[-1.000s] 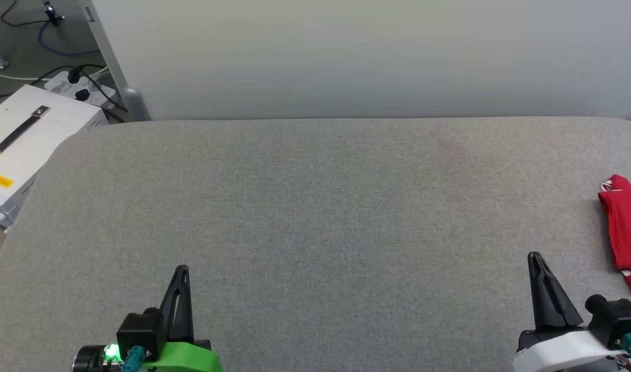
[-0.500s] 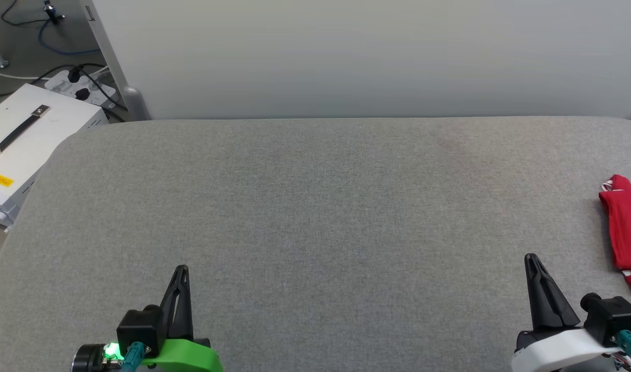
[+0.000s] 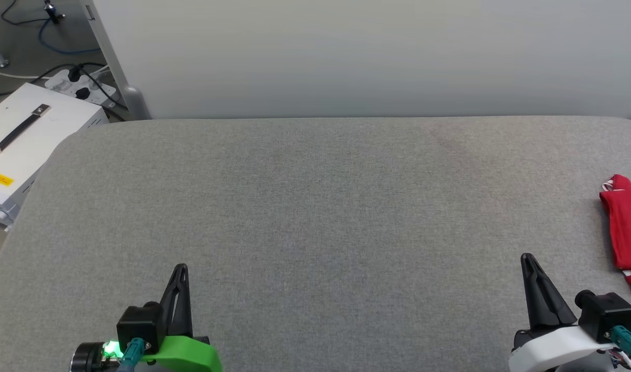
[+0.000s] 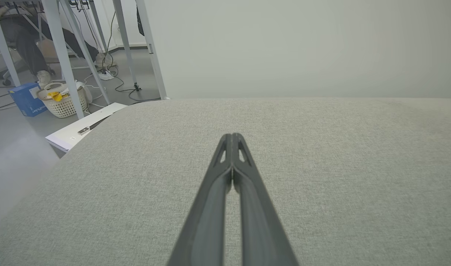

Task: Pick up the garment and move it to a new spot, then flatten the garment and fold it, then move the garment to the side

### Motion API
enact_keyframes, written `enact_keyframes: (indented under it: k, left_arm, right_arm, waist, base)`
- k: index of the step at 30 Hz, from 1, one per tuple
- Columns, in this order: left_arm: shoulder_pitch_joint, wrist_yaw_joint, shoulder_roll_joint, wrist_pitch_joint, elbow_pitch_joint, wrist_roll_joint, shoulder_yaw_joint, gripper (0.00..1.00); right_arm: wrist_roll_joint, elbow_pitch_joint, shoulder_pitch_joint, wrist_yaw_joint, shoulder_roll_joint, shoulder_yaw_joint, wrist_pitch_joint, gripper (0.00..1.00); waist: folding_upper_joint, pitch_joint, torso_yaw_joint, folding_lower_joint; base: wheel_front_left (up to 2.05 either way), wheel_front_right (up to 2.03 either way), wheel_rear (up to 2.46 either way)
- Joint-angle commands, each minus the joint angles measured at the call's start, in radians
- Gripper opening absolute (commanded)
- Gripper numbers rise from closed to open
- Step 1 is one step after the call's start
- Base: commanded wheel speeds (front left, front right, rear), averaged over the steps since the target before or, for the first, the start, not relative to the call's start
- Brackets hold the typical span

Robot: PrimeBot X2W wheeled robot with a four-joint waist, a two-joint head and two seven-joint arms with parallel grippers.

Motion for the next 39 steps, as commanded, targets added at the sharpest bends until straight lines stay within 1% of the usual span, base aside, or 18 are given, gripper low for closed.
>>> enact_keyframes:
  k: [1, 39]
  left_arm:
    - [-0.020, 0.000, -0.004, 0.005, -0.005, 0.013, 0.002, 0.00]
    - [-0.048, 0.001, -0.014, 0.081, -0.031, 0.039, 0.016, 0.00]
  right_arm:
    - [-0.010, -0.007, -0.020, 0.000, 0.002, 0.003, 0.007, 0.00]
    - [-0.067, -0.019, -0.050, 0.000, 0.014, 0.008, 0.083, 0.00]
  waist:
    - [0.0017, 0.000, 0.000, 0.0000]
    - [0.0036, 0.004, 0.002, 0.0000]
  base:
    - [0.00, 0.00, 0.00]
    - [0.00, 0.00, 0.00]
